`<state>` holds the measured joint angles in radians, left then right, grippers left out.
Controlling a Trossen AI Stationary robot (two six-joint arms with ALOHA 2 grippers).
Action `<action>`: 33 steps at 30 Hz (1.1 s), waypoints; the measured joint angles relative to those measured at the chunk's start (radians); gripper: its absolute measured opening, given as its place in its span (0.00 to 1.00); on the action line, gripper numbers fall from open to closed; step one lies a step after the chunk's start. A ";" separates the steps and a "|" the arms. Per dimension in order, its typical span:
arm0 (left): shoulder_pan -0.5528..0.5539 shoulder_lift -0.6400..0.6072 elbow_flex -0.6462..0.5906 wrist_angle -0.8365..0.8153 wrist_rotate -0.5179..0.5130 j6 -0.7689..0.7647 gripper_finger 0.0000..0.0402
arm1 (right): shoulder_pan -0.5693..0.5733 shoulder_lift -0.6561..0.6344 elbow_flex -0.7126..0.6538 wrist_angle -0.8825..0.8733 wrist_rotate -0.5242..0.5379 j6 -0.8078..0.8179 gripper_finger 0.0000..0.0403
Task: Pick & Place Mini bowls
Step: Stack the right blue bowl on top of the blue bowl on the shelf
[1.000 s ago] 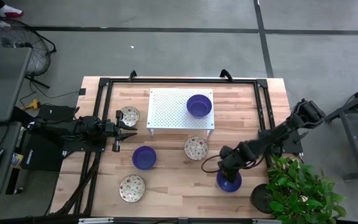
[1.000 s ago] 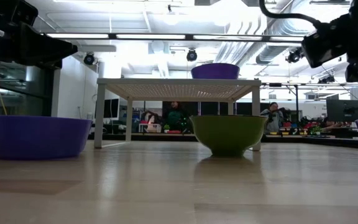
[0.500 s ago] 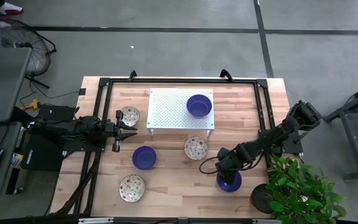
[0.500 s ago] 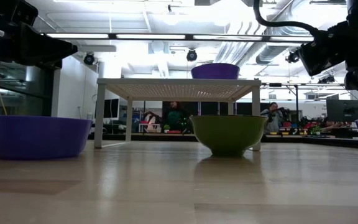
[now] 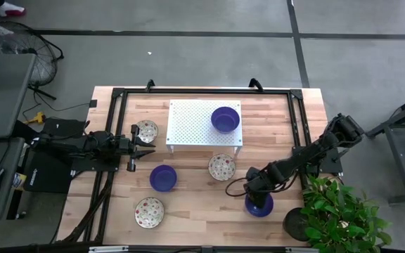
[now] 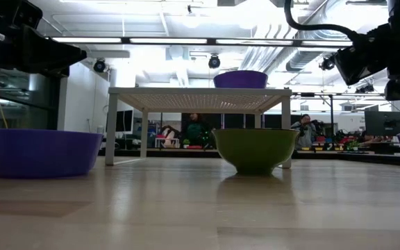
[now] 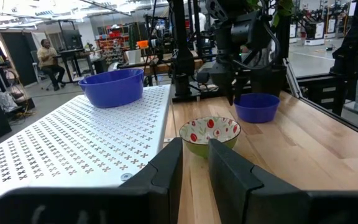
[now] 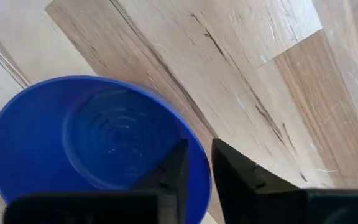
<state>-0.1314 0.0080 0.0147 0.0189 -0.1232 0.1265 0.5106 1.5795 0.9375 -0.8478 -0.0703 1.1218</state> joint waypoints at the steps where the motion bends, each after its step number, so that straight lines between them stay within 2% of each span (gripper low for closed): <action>1: 0.000 0.000 0.000 0.000 0.000 0.000 0.18 | 0.000 0.000 0.000 0.000 -0.003 -0.001 0.10; 6: 0.000 0.000 0.000 0.000 0.000 0.000 0.18 | 0.001 0.000 0.000 0.001 -0.012 -0.004 0.01; 22: 0.000 0.000 0.000 0.000 0.000 0.000 0.18 | 0.001 0.000 0.001 -0.001 -0.068 0.003 0.00; 33: 0.000 0.000 0.000 0.000 0.000 0.000 0.18 | -0.007 -0.035 0.060 -0.062 -0.079 -0.002 0.00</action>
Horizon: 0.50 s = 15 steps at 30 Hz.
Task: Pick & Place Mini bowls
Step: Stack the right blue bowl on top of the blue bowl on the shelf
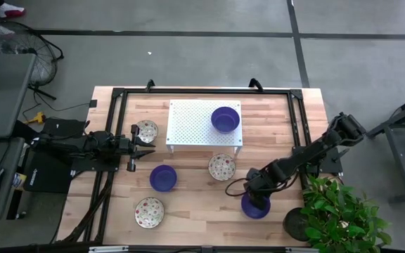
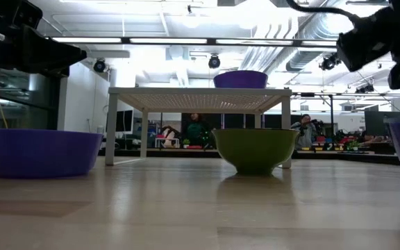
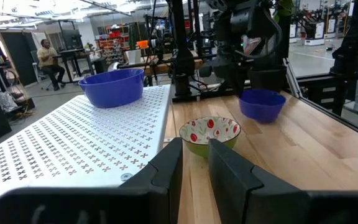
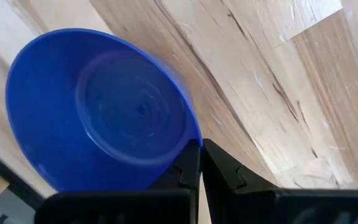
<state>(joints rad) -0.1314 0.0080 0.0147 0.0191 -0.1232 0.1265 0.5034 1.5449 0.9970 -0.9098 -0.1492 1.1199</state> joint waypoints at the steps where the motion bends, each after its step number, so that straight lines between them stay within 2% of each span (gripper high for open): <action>1: 0.000 0.000 0.000 0.000 0.000 0.000 0.18 | -0.003 -0.008 0.007 -0.009 -0.001 -0.002 0.00; 8: 0.000 0.000 0.000 0.000 0.000 0.000 0.18 | -0.036 -0.053 0.082 -0.108 -0.004 -0.037 0.00; 15: 0.000 0.000 0.000 0.000 0.000 0.000 0.18 | -0.110 -0.068 0.223 -0.285 0.010 -0.106 0.00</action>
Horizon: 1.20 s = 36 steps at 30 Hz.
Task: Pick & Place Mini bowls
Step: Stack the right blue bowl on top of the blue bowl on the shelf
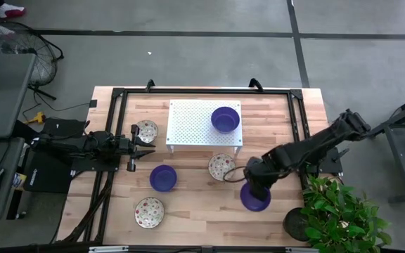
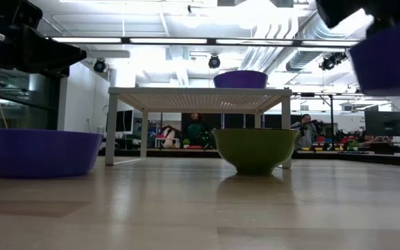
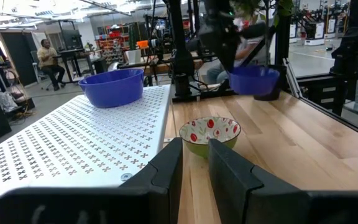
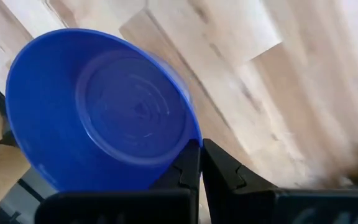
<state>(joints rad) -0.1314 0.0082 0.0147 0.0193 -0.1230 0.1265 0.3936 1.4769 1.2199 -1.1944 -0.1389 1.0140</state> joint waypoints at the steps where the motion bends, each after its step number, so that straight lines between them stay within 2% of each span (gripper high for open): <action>1: 0.000 0.000 0.000 0.000 0.000 0.000 0.18 | -0.012 0.000 0.024 -0.028 0.004 -0.011 0.00; 11: 0.000 0.000 0.000 0.000 0.000 0.000 0.18 | -0.161 0.000 0.237 -0.178 0.056 -0.106 0.00; 19: 0.000 0.000 0.000 0.000 0.000 0.000 0.18 | -0.290 0.000 0.346 -0.198 0.082 -0.153 0.00; 30: 0.000 0.000 0.000 0.000 0.000 0.000 0.18 | -0.443 0.000 0.405 -0.189 0.124 -0.189 0.00; 36: 0.000 0.000 0.000 0.000 0.000 0.000 0.18 | -0.513 0.000 0.405 -0.116 0.145 -0.193 0.00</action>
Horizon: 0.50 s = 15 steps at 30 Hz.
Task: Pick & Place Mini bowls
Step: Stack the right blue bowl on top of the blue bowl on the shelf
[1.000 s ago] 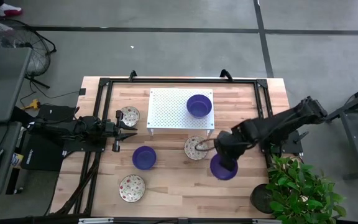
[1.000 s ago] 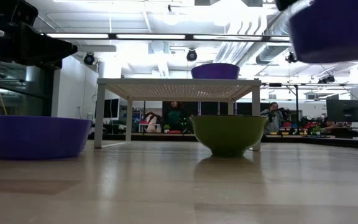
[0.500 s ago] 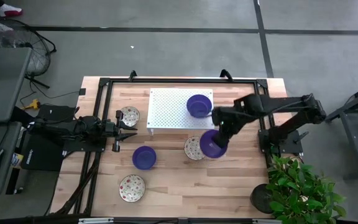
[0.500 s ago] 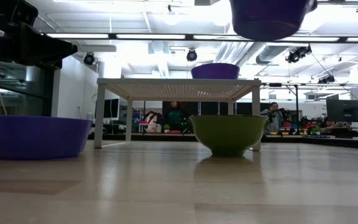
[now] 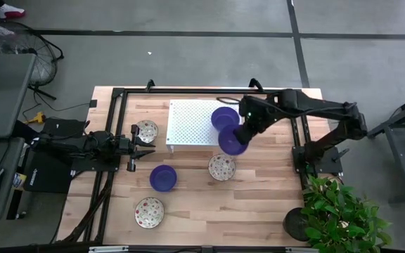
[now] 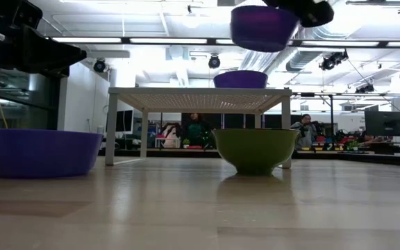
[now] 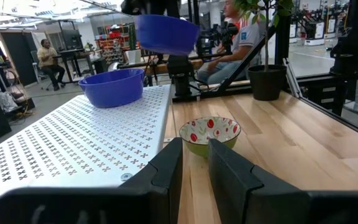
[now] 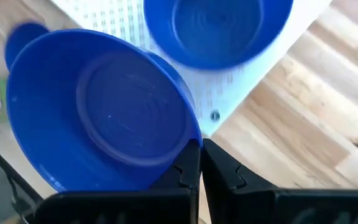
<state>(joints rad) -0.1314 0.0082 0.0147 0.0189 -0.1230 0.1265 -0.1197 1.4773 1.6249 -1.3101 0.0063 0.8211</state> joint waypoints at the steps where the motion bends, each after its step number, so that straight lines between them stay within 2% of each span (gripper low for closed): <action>1: 0.000 0.000 0.000 0.000 0.000 0.000 0.18 | -0.009 0.000 0.000 0.016 0.004 -0.003 0.00; 15: 0.000 0.000 0.000 0.000 0.000 0.000 0.18 | -0.134 0.042 0.000 0.171 -0.024 -0.047 0.00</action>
<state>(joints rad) -0.1314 0.0082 0.0147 0.0191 -0.1233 0.1265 -0.2539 1.5191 1.6249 -1.1386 -0.0174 0.7745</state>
